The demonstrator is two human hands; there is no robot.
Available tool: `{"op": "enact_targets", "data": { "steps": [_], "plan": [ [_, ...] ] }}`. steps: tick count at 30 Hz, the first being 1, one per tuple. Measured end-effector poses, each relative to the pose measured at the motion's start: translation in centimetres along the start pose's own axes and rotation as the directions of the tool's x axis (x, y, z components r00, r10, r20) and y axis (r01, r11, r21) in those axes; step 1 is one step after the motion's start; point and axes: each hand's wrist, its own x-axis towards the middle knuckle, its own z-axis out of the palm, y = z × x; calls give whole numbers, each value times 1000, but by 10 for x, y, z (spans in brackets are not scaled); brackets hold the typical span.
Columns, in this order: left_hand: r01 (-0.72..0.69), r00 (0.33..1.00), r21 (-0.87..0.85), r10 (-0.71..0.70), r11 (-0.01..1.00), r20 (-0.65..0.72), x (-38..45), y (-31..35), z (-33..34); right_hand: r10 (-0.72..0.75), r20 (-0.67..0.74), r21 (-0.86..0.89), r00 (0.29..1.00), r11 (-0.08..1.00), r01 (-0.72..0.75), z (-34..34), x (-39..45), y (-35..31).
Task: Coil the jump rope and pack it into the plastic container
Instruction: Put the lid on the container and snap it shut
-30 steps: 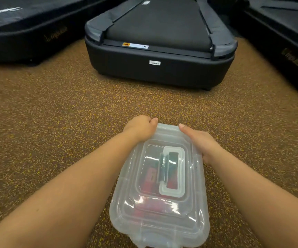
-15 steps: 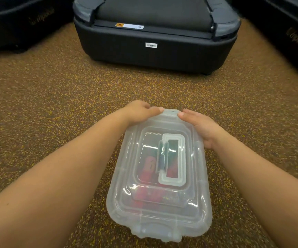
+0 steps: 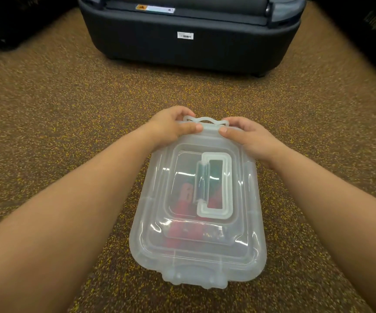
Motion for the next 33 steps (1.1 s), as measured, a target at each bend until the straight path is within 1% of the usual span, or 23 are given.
{"op": "enact_targets", "data": {
  "steps": [5,11,12,15,18,20,21,23,25,27,28,30,32,33],
  "plan": [
    [-27,999,28,28,999,-25,-2,1,1,-9,7,-8,1000,1000,9,0,1,-1],
    [-44,998,46,46,998,-52,-2,-1,1,-1,-16,-49,1000,999,0,0,-1,-5],
    [-44,997,49,47,998,-62,-2,-1,1,-7,-25,-67,1000,998,5,1,-2,-5],
    [-66,988,85,77,994,-136,-2,-3,4,-63,-91,-214,994,976,42,3,-4,-7],
    [-67,981,120,87,991,-172,-5,-2,6,-77,-176,-272,981,962,27,7,-7,-9],
    [-83,977,214,121,973,-173,-11,0,5,-103,-245,-309,964,951,23,11,-15,-11],
    [-116,972,287,168,951,-162,-16,1,5,-118,-270,-330,956,944,23,13,-19,-12],
    [-209,956,428,275,879,-98,-31,0,3,-118,-299,-354,947,935,5,17,-33,-11],
    [-276,943,532,334,801,-12,-55,-9,2,-100,-310,-321,945,947,-5,19,-53,-4],
    [-336,927,578,370,743,62,-89,-21,3,-95,-305,-257,948,966,14,23,-79,6],
    [-361,920,592,379,721,99,-108,-27,4,-81,-300,-207,950,978,18,27,-94,13],
    [-373,922,634,349,677,170,-147,-33,7,-10,-295,-75,955,997,-13,40,-125,22],
    [-397,915,683,325,613,240,-179,-38,12,49,-302,77,952,997,-27,57,-155,31],
    [-426,900,703,341,569,270,-191,-40,16,69,-315,127,947,991,-29,65,-170,34]
  ]
}}
